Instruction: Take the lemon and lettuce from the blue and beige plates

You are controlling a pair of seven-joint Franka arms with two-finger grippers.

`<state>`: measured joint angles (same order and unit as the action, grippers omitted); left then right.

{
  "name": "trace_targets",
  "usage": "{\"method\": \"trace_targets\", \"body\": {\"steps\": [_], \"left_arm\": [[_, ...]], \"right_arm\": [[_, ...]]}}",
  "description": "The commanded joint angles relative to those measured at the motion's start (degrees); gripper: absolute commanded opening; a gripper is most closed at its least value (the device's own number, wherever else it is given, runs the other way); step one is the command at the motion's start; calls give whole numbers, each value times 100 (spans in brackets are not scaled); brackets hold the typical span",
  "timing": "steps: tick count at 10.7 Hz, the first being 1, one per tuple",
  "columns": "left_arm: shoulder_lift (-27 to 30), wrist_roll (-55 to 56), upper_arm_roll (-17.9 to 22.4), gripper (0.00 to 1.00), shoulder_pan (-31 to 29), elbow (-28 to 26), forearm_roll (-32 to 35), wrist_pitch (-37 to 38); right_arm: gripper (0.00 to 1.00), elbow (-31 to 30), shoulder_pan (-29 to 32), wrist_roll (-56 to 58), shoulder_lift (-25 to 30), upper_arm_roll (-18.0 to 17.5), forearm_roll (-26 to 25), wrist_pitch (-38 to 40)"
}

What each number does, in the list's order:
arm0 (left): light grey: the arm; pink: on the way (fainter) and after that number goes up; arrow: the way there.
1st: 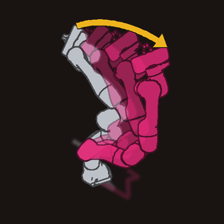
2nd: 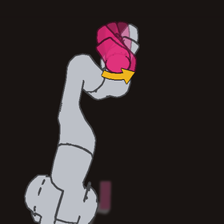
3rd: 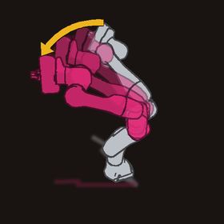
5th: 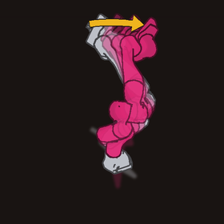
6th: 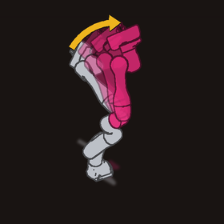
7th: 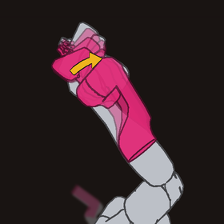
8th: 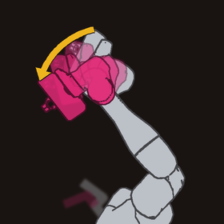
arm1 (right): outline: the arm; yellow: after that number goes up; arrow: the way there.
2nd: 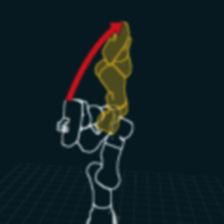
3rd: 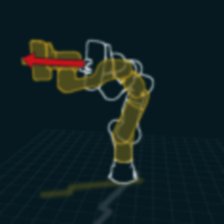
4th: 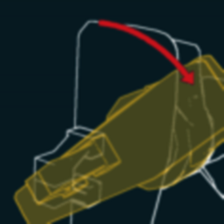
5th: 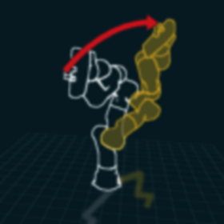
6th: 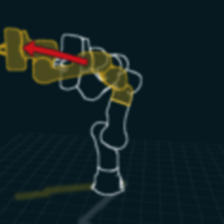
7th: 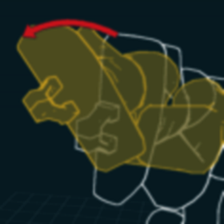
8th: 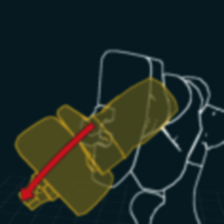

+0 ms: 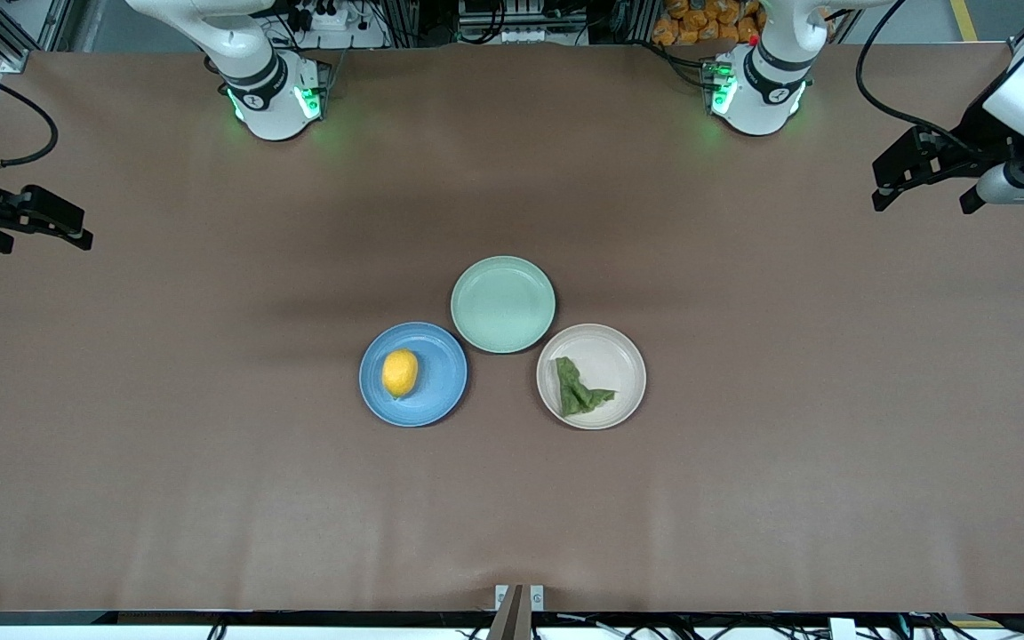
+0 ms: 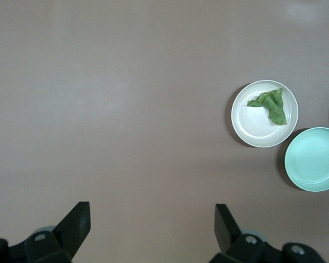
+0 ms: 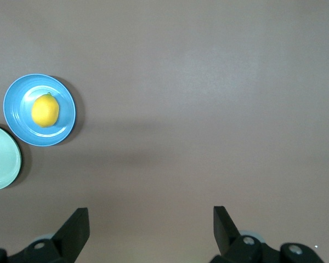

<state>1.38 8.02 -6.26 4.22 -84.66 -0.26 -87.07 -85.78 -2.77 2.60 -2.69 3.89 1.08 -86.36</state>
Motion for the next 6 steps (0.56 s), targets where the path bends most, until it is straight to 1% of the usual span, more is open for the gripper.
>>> {"method": "trace_targets", "body": {"steps": [1, 6], "left_arm": [[12, -204, -7, 100, -18, 37, 26, 76], [-49, -222, 2, 100, -36, 2, 35, 76]], "right_arm": [[100, 97, 66, 30, -47, -37, -3, 40], [100, 105, 66, 48, -39, -37, -3, 40]]}}
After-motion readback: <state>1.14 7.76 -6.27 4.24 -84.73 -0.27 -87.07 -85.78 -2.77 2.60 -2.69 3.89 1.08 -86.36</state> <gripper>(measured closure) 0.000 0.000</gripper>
